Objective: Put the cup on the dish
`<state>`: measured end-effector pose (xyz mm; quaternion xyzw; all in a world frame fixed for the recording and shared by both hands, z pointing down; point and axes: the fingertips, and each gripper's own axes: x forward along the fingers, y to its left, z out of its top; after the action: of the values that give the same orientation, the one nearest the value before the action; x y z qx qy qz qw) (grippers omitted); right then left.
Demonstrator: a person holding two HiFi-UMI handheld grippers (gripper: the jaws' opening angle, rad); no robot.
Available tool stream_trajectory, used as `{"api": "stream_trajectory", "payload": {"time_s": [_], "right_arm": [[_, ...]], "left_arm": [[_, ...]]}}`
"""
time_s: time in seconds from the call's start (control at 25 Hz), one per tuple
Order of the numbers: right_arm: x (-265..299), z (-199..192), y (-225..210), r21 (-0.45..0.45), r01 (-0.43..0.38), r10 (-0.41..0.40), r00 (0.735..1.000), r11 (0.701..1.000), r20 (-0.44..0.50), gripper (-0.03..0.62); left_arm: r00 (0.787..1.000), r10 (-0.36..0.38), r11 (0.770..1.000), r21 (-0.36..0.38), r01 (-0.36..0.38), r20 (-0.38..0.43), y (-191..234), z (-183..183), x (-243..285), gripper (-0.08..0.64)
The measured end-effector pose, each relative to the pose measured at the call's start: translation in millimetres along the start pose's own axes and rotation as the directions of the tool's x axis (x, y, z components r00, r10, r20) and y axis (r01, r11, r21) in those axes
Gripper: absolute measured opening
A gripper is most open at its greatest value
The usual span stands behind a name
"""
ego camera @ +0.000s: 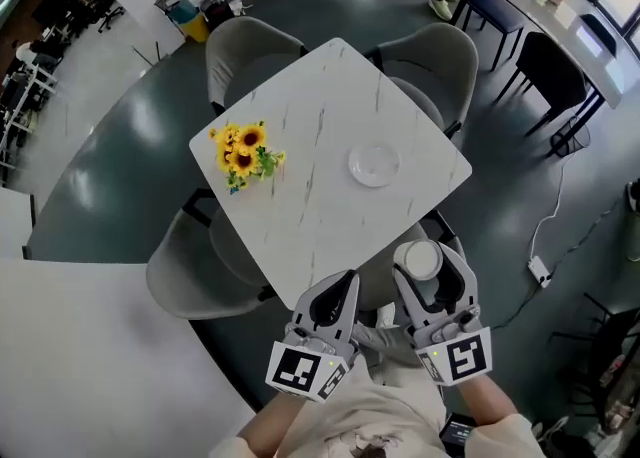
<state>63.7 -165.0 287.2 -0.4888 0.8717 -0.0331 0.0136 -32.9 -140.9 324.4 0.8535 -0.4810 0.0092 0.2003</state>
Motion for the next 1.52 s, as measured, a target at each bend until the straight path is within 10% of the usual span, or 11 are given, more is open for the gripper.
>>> {"api": "stream_trajectory", "payload": {"time_s": [1.52], "right_arm": [[172, -205, -93, -0.012, 0.111, -0.112, 0.986, 0.994, -0.121, 0.253]], "left_arm": [[0.999, -0.023, 0.995, 0.094, 0.025, -0.028, 154, -90, 169, 0.003]]}}
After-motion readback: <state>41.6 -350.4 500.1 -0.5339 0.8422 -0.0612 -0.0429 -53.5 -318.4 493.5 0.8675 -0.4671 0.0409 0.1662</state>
